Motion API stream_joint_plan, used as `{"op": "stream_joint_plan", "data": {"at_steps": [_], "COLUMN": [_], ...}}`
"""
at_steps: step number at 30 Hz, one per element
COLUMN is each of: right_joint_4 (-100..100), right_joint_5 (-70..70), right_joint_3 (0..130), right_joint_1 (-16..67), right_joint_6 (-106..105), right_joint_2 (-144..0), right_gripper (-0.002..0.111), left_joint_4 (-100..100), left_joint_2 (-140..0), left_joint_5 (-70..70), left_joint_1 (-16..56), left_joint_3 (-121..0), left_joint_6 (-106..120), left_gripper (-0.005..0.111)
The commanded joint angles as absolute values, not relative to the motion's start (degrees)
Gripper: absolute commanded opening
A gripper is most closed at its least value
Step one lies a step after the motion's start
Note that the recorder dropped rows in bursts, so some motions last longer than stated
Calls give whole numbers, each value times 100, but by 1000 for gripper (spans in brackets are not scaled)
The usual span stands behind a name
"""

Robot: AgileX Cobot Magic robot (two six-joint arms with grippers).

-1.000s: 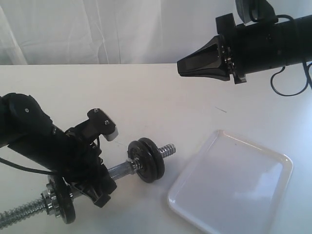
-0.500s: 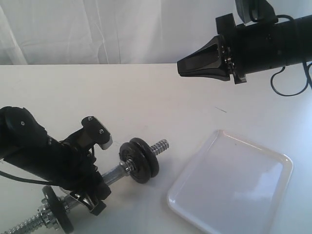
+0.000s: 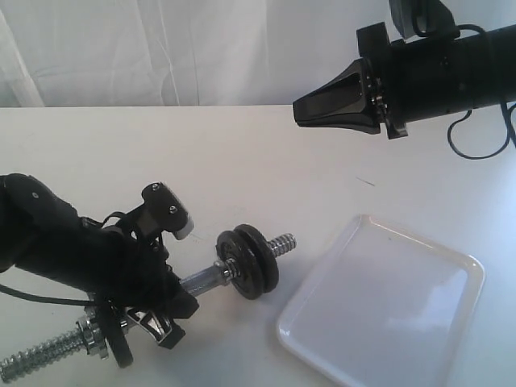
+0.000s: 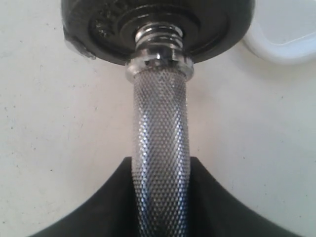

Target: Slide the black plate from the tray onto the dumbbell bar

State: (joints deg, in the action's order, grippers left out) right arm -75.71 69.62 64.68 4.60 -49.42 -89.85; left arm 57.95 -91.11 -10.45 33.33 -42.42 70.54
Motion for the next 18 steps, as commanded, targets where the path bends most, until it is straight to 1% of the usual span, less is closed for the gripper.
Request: {"op": "stream_joint_plan", "data": {"at_steps": [1, 5, 7, 8, 10, 12, 13, 14, 16, 17, 18], "right_joint_4": [-7285, -6423, -6075, -5925, -5729, -5481, -5312, -5089, -4663, -4415, -4288], "right_joint_5": [6996, 6996, 6996, 6996, 6904, 6726, 6630, 6459, 6188, 5962, 5788], "right_joint_3": [6456, 6456, 6456, 6456, 6456, 6456, 6456, 6456, 6456, 6456, 6456], "right_joint_1": [458, 471, 586, 686, 929, 1250, 1385, 1590, 1881, 2022, 2143], "right_joint_6": [-5011, -4765, -4752, -4752, -4752, -4752, -4752, -4752, -4703, -4565, -4464], "right_joint_2": [-8937, -8937, -8937, -8937, -8937, -8937, -8937, -8937, -8937, -8937, -8937], "right_gripper": [0, 0, 4, 9, 23, 44, 52, 63, 73, 76, 76], "left_joint_4": [6959, 6982, 6982, 6982, 6982, 6982, 6982, 6981, 6981, 6981, 6981], "left_joint_2": [-8739, -8739, -8739, -8739, -8739, -8739, -8739, -8739, -8739, -8739, -8739], "left_joint_5": [-1060, -1060, -1060, -1060, -1060, -1060, -1060, -1071, -1071, -1071, -1071], "left_joint_1": [3339, 3339, 3339, 3339, 3339, 3339, 3339, 3339, 3339, 3339, 3339], "left_joint_3": [-4466, -4466, -4466, -4466, -4466, -4466, -4466, -4466, -4466, -4466, -4466], "left_joint_6": [7636, 7651, 7651, 7651, 7651, 7651, 7651, 7651, 7651, 7651, 7651], "left_gripper": [0, 0, 0, 0, 0, 0, 0, 0, 0, 0, 0]}}
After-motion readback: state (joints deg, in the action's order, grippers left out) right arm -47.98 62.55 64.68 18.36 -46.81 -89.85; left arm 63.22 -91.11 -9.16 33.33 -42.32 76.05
